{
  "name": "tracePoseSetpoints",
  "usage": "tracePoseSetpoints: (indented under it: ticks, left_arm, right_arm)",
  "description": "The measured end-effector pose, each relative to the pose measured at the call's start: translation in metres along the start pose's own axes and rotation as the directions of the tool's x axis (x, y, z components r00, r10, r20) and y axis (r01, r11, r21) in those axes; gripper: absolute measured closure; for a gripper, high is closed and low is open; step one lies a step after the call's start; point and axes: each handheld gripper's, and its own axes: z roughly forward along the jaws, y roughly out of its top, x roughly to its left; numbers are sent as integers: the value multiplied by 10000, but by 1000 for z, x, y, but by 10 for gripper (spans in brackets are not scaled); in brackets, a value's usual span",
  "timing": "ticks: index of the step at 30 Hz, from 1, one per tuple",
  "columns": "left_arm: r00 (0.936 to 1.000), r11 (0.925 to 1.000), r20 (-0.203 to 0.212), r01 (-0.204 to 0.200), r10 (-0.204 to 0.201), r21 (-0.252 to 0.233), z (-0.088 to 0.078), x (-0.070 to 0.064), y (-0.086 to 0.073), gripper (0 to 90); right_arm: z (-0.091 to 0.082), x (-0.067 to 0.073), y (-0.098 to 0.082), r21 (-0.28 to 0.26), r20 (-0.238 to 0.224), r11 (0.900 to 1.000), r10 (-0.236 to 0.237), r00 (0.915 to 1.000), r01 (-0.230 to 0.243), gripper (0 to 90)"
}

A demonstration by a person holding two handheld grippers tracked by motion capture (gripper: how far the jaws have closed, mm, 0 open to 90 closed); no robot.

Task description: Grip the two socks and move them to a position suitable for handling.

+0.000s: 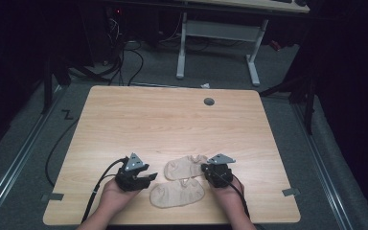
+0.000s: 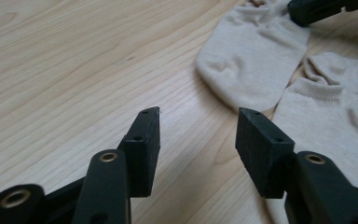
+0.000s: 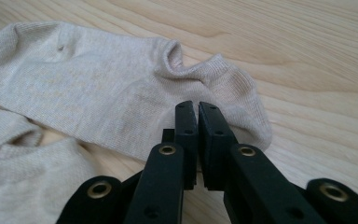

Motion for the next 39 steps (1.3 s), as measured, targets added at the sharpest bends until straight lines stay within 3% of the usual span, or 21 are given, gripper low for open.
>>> tracePoseSetpoints:
  ticks: [5,10,11,13,15,19,23,26,27,30,33,39]
  left_arm:
    - [9996,9996,-4,-293,293,51,10,-11,6,502]
    - [10000,9999,-23,-88,88,66,16,-10,8,510]
    - [10000,9999,-88,-10,11,104,19,-9,8,516]
    - [9999,9999,-101,7,-6,147,20,-9,9,526]
    - [9998,9993,-207,-11,19,365,26,-9,8,549]
    - [9991,9980,-410,-27,53,629,32,-9,8,585]
    - [9987,9988,-503,92,-68,475,33,-7,7,614]
    - [9984,9992,-552,139,-118,378,34,-6,6,668]
    - [9985,9994,-515,185,-170,301,34,-7,6,695]
    - [9987,9995,-474,192,-179,268,35,-8,6,783]
    - [9968,9994,-768,-221,242,275,36,-16,7,853]
    - [9953,9996,-922,-286,287,23,35,-16,9,866]
  right_arm:
    - [6,9,5,-64,-216,9998,-191,9996,190,864]
    - [7,13,8,-151,-443,9995,-301,9986,295,826]
    - [0,10,10,-670,-326,9975,-266,9991,243,794]
    - [-3,8,11,-746,-269,9970,-216,9994,195,780]
    - [-8,-4,15,-893,-8,9960,52,10000,-52,733]
    - [2,-14,14,-472,-91,9983,346,9994,-350,670]
    - [13,-17,11,-181,-94,9989,436,9990,-438,652]
    - [15,-18,10,-197,-202,9985,514,9985,-518,672]
    - [15,-18,10,-208,-350,9983,543,9979,-550,741]
    - [14,-15,9,-221,-538,9986,476,9974,-488,838]
    - [14,-12,9,-229,-464,9994,238,9986,-249,850]
    - [9,-9,11,-533,-344,9986,27,9994,-46,853]
